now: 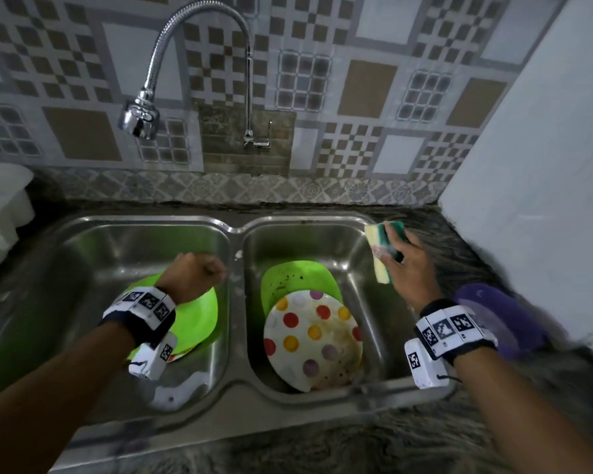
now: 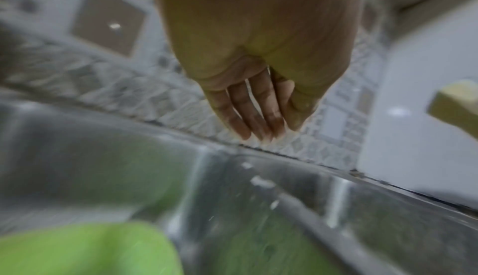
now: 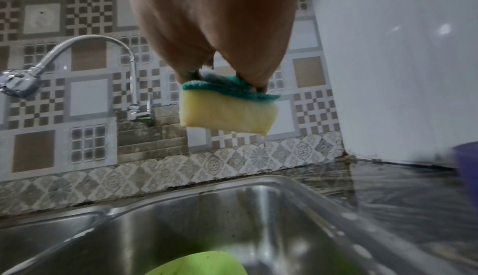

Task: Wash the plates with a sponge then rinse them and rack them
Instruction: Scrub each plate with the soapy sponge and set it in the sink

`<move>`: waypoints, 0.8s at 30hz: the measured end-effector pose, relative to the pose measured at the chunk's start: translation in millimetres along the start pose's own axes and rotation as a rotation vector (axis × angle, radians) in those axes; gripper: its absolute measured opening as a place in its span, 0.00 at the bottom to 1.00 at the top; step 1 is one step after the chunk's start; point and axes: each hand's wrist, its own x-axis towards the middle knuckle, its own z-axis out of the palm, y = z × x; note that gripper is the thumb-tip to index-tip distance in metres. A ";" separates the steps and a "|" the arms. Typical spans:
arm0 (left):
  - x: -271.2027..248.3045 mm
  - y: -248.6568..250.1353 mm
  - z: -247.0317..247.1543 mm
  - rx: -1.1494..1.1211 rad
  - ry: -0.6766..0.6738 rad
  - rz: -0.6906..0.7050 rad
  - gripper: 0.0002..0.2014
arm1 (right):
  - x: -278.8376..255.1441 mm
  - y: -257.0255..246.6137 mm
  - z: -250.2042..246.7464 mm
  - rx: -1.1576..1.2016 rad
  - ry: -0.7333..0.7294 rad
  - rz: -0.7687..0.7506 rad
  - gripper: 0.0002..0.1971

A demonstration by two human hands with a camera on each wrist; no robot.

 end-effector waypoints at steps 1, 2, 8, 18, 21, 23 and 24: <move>6.3 15.6 -0.6 -0.009 -0.008 0.076 0.03 | 0.1 5.7 -10.2 -0.020 0.021 0.015 0.25; 14.4 30.3 2.6 -0.075 -0.033 0.118 0.07 | 1.0 12.7 -20.8 -0.044 0.044 0.024 0.25; 60.1 100.4 62.3 -0.273 -0.206 0.105 0.11 | -1.2 63.8 -86.0 -0.155 0.173 0.118 0.26; 91.9 83.4 182.0 -0.288 -0.323 -0.322 0.17 | -37.5 146.2 -141.8 -0.279 0.053 0.393 0.27; 89.1 65.7 203.8 -0.244 -0.345 -0.438 0.18 | -39.0 161.0 -141.1 -0.328 -0.047 0.395 0.27; 85.1 57.1 215.8 -0.150 -0.397 -0.396 0.17 | -38.8 167.6 -137.4 -0.383 -0.109 0.397 0.27; 84.1 54.7 219.8 -0.131 -0.400 -0.377 0.17 | -37.8 170.4 -135.3 -0.405 -0.135 0.402 0.27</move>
